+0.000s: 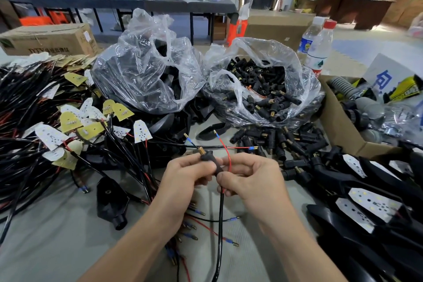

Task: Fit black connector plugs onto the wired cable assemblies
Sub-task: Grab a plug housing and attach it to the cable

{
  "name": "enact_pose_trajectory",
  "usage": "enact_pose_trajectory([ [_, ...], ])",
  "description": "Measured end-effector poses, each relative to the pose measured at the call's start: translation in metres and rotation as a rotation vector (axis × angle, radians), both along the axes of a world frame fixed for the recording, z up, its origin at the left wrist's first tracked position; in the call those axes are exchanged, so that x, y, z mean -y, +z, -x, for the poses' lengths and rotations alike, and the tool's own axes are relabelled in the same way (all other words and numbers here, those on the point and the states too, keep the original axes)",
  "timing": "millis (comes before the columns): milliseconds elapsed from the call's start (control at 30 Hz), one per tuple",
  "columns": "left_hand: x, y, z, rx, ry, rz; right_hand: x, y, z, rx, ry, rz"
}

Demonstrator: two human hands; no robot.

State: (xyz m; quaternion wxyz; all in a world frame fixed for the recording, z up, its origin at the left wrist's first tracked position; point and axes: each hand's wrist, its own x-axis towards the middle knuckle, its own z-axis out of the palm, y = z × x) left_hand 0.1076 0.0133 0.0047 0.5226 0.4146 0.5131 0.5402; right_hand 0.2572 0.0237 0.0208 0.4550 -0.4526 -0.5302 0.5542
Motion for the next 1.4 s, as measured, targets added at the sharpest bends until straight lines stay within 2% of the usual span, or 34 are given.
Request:
enact_pose_trajectory([
  [67,-0.001,0.002,0.0,0.041,0.028,-0.004,0.0,0.0,-0.001,0.045,-0.03,-0.02],
  [200,-0.001,0.002,-0.003,-0.037,0.203,-0.019,0.0,0.0,0.0,0.147,-0.047,-0.037],
  [333,0.0,0.004,-0.002,-0.023,0.281,-0.019,-0.002,0.0,0.0,0.128,-0.076,-0.037],
  [567,-0.002,0.002,-0.002,0.014,0.305,-0.034,-0.005,0.004,-0.01,-0.274,-0.076,0.116],
  [633,-0.003,0.001,-0.001,0.033,0.324,-0.031,-0.005,0.005,-0.014,-0.331,-0.063,0.156],
  [700,-0.005,0.0,0.0,0.061,0.343,-0.016,-0.006,0.007,-0.017,-0.246,-0.051,0.135],
  [867,-0.007,0.0,0.003,0.118,0.365,0.003,-0.007,0.003,-0.019,0.329,-0.033,-0.067],
  [967,-0.007,-0.001,0.002,0.119,0.364,-0.011,-0.008,-0.002,-0.02,0.481,-0.019,-0.137],
  [1100,-0.006,-0.001,0.002,0.108,0.363,-0.04,-0.009,-0.007,-0.019,0.52,0.009,-0.165],
  [1267,-0.004,-0.001,0.001,0.064,0.356,-0.073,-0.008,-0.004,-0.018,0.449,0.054,-0.151],
  [1400,-0.003,0.0,0.0,0.028,0.356,-0.1,-0.009,-0.003,-0.019,0.432,0.007,-0.156],
])
